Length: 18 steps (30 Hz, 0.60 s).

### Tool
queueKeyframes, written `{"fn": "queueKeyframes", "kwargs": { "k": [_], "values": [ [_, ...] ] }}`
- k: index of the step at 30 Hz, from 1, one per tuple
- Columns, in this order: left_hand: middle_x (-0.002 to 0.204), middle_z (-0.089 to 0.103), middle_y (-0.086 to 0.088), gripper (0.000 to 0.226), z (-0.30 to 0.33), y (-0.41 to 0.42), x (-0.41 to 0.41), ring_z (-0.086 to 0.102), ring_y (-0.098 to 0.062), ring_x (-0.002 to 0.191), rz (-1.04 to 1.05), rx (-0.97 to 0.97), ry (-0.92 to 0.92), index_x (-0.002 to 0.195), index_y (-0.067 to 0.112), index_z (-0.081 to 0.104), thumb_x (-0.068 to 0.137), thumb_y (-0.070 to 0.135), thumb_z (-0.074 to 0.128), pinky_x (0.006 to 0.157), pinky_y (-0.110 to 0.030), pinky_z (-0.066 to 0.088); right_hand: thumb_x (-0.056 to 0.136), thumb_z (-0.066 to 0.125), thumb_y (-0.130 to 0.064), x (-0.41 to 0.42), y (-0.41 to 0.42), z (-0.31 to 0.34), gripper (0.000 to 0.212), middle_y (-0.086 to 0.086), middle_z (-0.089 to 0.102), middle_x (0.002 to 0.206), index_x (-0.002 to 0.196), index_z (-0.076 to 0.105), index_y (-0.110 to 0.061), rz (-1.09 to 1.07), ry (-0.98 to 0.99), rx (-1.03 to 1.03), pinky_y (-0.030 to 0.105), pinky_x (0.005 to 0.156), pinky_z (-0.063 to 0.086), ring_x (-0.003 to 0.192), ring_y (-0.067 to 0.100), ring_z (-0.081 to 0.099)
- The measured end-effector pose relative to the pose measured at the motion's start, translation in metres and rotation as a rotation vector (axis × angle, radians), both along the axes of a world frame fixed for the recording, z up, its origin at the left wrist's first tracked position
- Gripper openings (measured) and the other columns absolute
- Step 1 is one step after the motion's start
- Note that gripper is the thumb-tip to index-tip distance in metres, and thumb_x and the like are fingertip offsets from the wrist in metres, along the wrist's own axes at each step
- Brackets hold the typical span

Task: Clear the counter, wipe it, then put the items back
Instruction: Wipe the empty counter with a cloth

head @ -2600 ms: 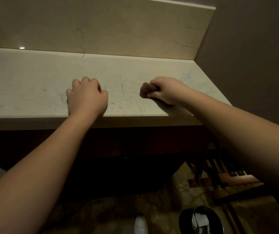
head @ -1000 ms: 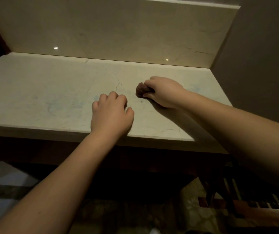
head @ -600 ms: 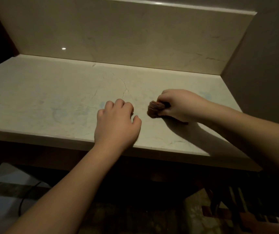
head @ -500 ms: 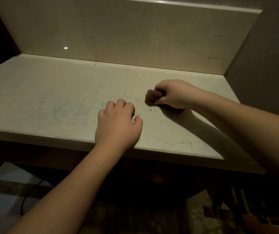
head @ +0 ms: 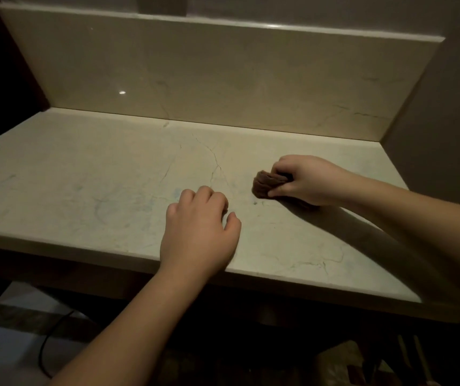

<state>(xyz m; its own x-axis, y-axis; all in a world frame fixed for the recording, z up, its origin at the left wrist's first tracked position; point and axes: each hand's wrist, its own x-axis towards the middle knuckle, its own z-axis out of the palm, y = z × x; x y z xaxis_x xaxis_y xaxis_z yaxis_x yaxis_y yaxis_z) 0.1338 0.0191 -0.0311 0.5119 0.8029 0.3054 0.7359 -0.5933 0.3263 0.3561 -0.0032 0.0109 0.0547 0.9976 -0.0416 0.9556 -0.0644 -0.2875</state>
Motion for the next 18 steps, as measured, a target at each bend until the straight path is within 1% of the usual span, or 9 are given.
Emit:
{"fn": "queueKeyframes", "kwargs": {
  "k": [2, 5, 8, 10, 12, 15, 18],
  "values": [
    [0.105, 0.052, 0.010, 0.021, 0.000, 0.000, 0.000, 0.039, -0.013, 0.097, 0.001, 0.003, -0.003, 0.099, 0.024, 0.057, 0.091, 0.038, 0.042, 0.083, -0.031, 0.030, 0.083, 0.069, -0.037, 0.005, 0.015, 0.002, 0.020, -0.008, 0.053, 0.079, 0.081, 0.055, -0.024, -0.018, 0.001, -0.028, 0.030, 0.060, 0.030, 0.075, 0.012, 0.046],
    [0.103, 0.052, 0.012, 0.020, 0.000, 0.000, 0.000, 0.037, -0.011, 0.094, 0.007, 0.003, -0.014, 0.097, 0.025, 0.057, 0.091, 0.038, 0.043, 0.082, -0.029, 0.029, 0.083, 0.068, -0.038, 0.022, 0.051, 0.003, 0.028, -0.002, 0.053, 0.075, 0.074, 0.050, -0.019, -0.115, 0.014, 0.028, 0.030, 0.056, 0.031, 0.076, 0.019, 0.048],
    [0.102, 0.052, 0.012, 0.018, 0.000, -0.002, 0.000, 0.037, -0.010, 0.094, 0.009, -0.008, -0.018, 0.096, 0.025, 0.056, 0.091, 0.037, 0.043, 0.082, -0.029, 0.028, 0.086, 0.066, -0.033, 0.037, 0.084, 0.002, 0.025, 0.004, 0.055, 0.079, 0.078, 0.052, -0.013, -0.212, 0.000, 0.094, 0.031, 0.060, 0.030, 0.079, 0.023, 0.049],
    [0.102, 0.051, 0.012, 0.018, 0.001, -0.002, 0.000, 0.036, -0.009, 0.094, 0.011, -0.012, -0.016, 0.095, 0.024, 0.056, 0.092, 0.037, 0.043, 0.081, -0.029, 0.027, 0.086, 0.065, -0.030, 0.042, 0.095, 0.000, 0.026, 0.005, 0.053, 0.075, 0.074, 0.050, -0.013, -0.229, -0.017, 0.110, 0.031, 0.063, 0.029, 0.079, 0.026, 0.049],
    [0.101, 0.052, 0.012, 0.019, 0.001, -0.002, 0.000, 0.035, -0.009, 0.093, 0.020, -0.006, -0.012, 0.095, 0.024, 0.057, 0.092, 0.037, 0.043, 0.080, -0.029, 0.026, 0.086, 0.065, -0.030, 0.039, 0.090, -0.002, 0.029, 0.003, 0.051, 0.073, 0.070, 0.047, -0.015, -0.208, -0.022, 0.122, 0.031, 0.063, 0.030, 0.079, 0.026, 0.049],
    [0.102, 0.052, 0.012, 0.020, 0.001, -0.002, 0.000, 0.039, -0.010, 0.095, 0.017, -0.010, -0.012, 0.096, 0.025, 0.057, 0.092, 0.037, 0.042, 0.082, -0.029, 0.030, 0.088, 0.063, -0.033, 0.034, 0.060, -0.006, 0.025, 0.002, 0.054, 0.081, 0.080, 0.054, -0.011, -0.107, -0.050, 0.117, 0.032, 0.063, 0.030, 0.079, 0.023, 0.048],
    [0.103, 0.051, 0.013, 0.020, 0.000, -0.001, 0.000, 0.040, -0.010, 0.096, 0.017, -0.015, -0.011, 0.097, 0.026, 0.056, 0.092, 0.038, 0.041, 0.084, -0.028, 0.031, 0.089, 0.063, -0.031, 0.030, 0.029, -0.010, 0.022, 0.000, 0.053, 0.085, 0.084, 0.057, -0.011, 0.007, -0.063, 0.120, 0.032, 0.064, 0.028, 0.078, 0.019, 0.046]
  ]
}}
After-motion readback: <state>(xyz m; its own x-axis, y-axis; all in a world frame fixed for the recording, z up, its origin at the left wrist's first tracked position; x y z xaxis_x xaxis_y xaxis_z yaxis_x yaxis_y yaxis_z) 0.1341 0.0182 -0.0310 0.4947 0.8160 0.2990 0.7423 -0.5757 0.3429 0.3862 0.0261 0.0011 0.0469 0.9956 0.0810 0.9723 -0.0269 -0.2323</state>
